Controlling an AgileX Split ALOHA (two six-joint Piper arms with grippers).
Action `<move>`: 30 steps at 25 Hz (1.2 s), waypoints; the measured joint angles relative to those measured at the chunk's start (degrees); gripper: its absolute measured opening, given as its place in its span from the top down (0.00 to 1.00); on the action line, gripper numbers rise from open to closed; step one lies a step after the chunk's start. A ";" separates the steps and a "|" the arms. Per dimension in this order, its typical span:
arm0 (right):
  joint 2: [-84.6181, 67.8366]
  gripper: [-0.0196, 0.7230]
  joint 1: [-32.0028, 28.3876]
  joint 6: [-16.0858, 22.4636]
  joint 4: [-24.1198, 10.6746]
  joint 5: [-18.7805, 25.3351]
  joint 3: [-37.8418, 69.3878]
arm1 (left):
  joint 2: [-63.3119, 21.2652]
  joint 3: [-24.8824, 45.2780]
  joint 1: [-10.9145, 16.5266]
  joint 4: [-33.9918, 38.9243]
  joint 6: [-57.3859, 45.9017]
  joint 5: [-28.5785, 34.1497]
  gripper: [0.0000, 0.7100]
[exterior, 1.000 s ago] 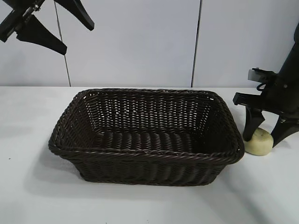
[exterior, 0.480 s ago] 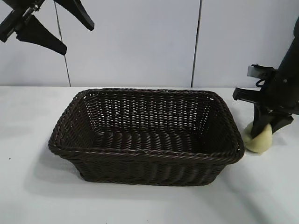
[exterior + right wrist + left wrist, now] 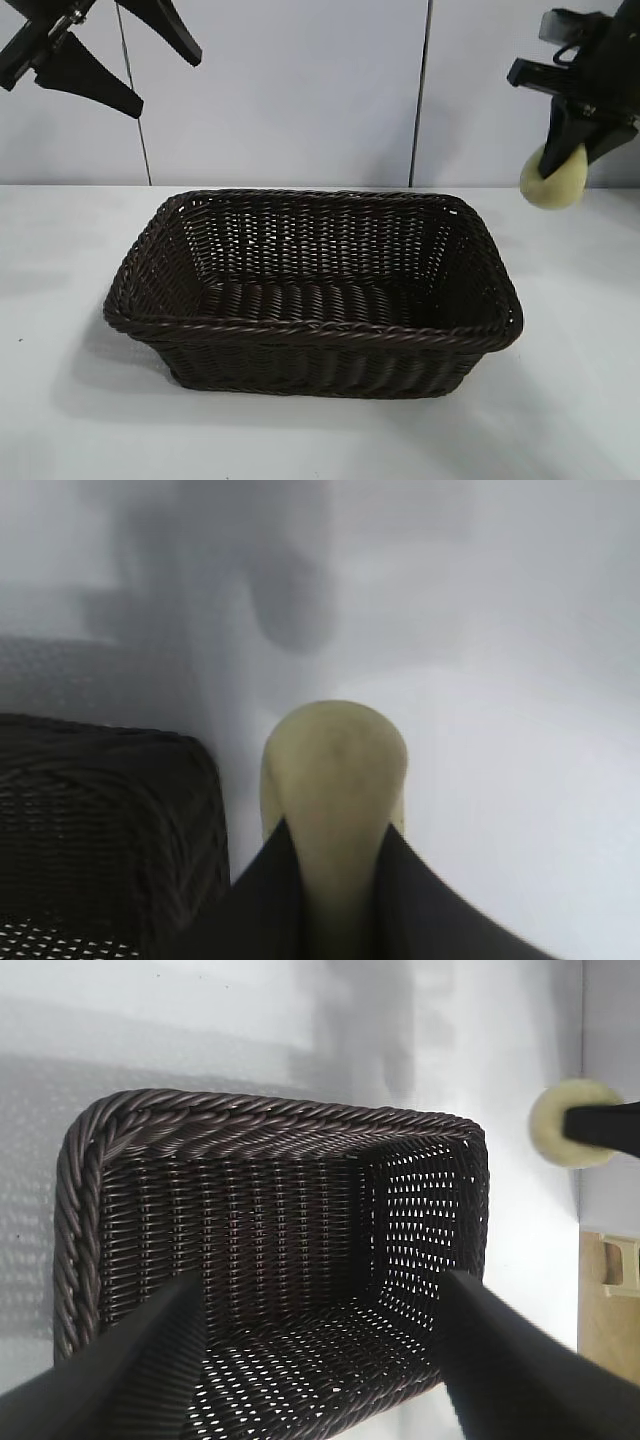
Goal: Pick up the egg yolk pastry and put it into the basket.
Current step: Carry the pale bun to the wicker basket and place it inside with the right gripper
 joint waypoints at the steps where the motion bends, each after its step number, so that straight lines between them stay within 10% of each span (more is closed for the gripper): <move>1: -0.24 0.84 0.00 0.00 0.14 0.67 -0.63 | 0.00 0.00 0.00 0.00 0.00 0.00 0.32; 16: -0.53 0.84 0.42 -3.29 11.45 2.38 -1.23 | 0.00 0.00 0.00 0.00 0.00 0.04 0.32; 30: -0.53 0.84 15.58 -4.58 11.66 2.96 -1.23 | 0.00 0.00 0.00 0.00 0.00 0.16 0.32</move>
